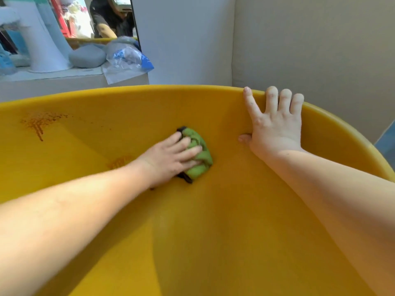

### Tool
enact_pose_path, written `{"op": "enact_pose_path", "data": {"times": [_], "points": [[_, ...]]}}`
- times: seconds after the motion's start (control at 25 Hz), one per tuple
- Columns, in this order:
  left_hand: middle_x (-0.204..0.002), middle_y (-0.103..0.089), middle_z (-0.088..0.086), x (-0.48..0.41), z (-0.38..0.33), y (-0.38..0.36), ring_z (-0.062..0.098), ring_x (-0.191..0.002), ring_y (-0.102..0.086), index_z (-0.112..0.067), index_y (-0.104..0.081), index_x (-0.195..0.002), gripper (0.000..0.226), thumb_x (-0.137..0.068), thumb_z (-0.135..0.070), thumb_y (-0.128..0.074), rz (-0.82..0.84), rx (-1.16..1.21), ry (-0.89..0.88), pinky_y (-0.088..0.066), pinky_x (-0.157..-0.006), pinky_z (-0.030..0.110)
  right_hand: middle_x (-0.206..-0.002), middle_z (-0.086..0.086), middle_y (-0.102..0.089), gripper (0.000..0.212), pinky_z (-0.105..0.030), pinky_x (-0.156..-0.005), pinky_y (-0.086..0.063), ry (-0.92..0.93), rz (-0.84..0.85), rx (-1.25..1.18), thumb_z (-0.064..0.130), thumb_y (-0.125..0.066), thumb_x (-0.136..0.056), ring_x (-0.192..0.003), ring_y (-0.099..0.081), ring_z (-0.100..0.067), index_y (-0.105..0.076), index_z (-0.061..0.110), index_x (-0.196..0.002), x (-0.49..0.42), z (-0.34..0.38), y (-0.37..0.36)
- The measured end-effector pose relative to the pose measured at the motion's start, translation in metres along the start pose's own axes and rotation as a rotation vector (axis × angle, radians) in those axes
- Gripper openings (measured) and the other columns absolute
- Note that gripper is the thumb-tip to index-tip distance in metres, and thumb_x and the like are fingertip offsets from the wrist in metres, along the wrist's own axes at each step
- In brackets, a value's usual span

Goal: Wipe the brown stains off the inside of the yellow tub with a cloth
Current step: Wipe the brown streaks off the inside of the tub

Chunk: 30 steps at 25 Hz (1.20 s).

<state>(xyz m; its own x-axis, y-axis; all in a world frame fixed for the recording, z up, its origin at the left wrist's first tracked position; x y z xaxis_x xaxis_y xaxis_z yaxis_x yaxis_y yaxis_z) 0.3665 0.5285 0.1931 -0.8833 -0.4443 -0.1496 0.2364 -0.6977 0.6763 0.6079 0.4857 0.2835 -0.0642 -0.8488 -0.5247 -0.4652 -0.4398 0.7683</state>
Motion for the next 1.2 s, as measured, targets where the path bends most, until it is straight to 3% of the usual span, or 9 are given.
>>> {"op": "enact_pose_path", "data": {"times": [0.12, 0.2, 0.4, 0.52, 0.6, 0.8, 0.92, 1.12, 1.2], "points": [[-0.171, 0.008, 0.006, -0.011, 0.051, 0.012, 0.041, -0.154, -0.002, -0.033, 0.0, -0.161, 0.063, -0.104, -0.021, -0.024, 0.201, -0.006, 0.296, 0.005, -0.124, 0.056, -0.166, -0.027, -0.01, 0.11, -0.068, -0.123, -0.007, -0.015, 0.049, 0.005, 0.07, -0.056, -0.088, -0.154, -0.01, -0.05, 0.007, 0.022, -0.164, 0.004, 0.01, 0.001], [-0.17, 0.015, 0.004, -0.002, 0.037, 0.02, 0.041, -0.154, 0.006, -0.033, 0.003, -0.161, 0.066, -0.103, -0.019, -0.026, 0.267, 0.1, 0.426, 0.011, -0.123, 0.053, -0.169, -0.027, -0.001, 0.106, -0.069, -0.124, -0.001, 0.004, 0.064, -0.045, 0.066, -0.055, -0.09, -0.157, 0.0, -0.048, 0.005, 0.021, -0.164, 0.011, 0.017, 0.004], [-0.171, -0.009, 0.007, 0.047, -0.073, 0.001, 0.042, -0.152, -0.01, -0.029, -0.027, -0.159, 0.058, -0.103, -0.015, -0.029, 0.323, 0.432, 0.28, 0.011, -0.121, 0.049, -0.173, -0.016, 0.017, 0.096, -0.059, -0.128, 0.001, 0.19, 0.238, -0.314, 0.051, -0.056, -0.094, -0.159, 0.016, -0.038, 0.005, 0.028, -0.165, 0.054, 0.079, -0.003], [-0.151, -0.052, 0.01, 0.063, -0.065, -0.014, 0.043, -0.135, -0.046, -0.027, -0.063, -0.136, 0.047, -0.097, -0.016, -0.039, 0.238, 0.27, -0.02, -0.017, -0.123, 0.054, -0.174, -0.011, 0.013, 0.089, -0.052, -0.13, -0.006, 0.23, 0.386, -0.577, 0.028, -0.06, -0.093, -0.161, 0.011, -0.032, -0.008, 0.026, -0.166, 0.08, 0.123, -0.007], [-0.141, -0.062, 0.009, 0.063, -0.021, -0.021, 0.043, -0.127, -0.056, -0.027, -0.074, -0.119, 0.037, -0.095, -0.02, -0.047, 0.189, 0.108, -0.017, -0.029, -0.116, 0.056, -0.175, -0.011, 0.006, 0.089, -0.047, -0.13, -0.011, 0.204, 0.402, -0.737, 0.02, -0.062, -0.089, -0.161, 0.004, -0.03, -0.017, 0.023, -0.165, 0.081, 0.139, -0.005], [-0.17, 0.005, 0.007, 0.11, 0.037, -0.02, 0.043, -0.152, -0.003, -0.032, -0.01, -0.161, 0.06, -0.105, -0.023, -0.031, 0.316, 0.161, 0.487, 0.005, -0.123, 0.052, -0.174, 0.006, 0.019, 0.101, -0.042, -0.124, -0.031, 0.23, 0.532, -0.751, 0.046, -0.072, -0.087, -0.16, 0.017, -0.018, -0.009, 0.036, -0.165, 0.088, 0.18, -0.005], [-0.17, 0.001, 0.007, 0.158, -0.018, -0.019, 0.039, -0.148, -0.011, -0.034, -0.007, -0.161, 0.068, -0.103, -0.025, -0.041, 0.351, 0.345, 0.701, -0.004, -0.123, 0.049, -0.17, 0.005, 0.03, 0.118, -0.043, -0.114, -0.043, 0.239, 0.553, -0.634, 0.061, -0.08, -0.077, -0.158, 0.026, -0.02, -0.005, 0.037, -0.164, 0.097, 0.192, -0.006], [-0.164, -0.029, 0.007, 0.182, -0.002, -0.023, 0.039, -0.14, -0.034, -0.034, -0.034, -0.156, 0.06, -0.097, -0.028, -0.045, 0.336, 0.263, 0.251, -0.025, -0.116, 0.051, -0.167, -0.014, 0.035, 0.132, -0.047, -0.117, -0.04, 0.32, 0.557, -0.418, 0.061, -0.082, -0.075, -0.157, 0.025, -0.037, 0.007, 0.024, -0.165, 0.1, 0.203, -0.009], [-0.165, -0.026, 0.005, 0.186, 0.043, -0.025, 0.04, -0.142, -0.031, -0.039, -0.038, -0.153, 0.059, -0.097, -0.023, -0.044, 0.34, 0.081, 0.253, -0.02, -0.12, 0.052, -0.167, -0.016, 0.034, 0.131, -0.047, -0.119, -0.038, 0.319, 0.551, -0.41, 0.059, -0.083, -0.076, -0.157, 0.025, -0.038, 0.007, 0.023, -0.165, 0.099, 0.205, -0.009]]}}
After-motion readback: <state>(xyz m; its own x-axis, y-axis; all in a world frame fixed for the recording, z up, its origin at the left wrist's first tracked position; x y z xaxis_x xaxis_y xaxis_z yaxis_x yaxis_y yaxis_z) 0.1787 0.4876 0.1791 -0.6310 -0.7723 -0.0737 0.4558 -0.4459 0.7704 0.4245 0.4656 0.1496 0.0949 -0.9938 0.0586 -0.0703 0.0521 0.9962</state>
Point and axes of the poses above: each hand's wrist, its own x-axis away from the middle knuckle, its own y-axis out of the back of the hand, z = x × y, the point moved 4 cm from there along -x, towards the middle knuckle
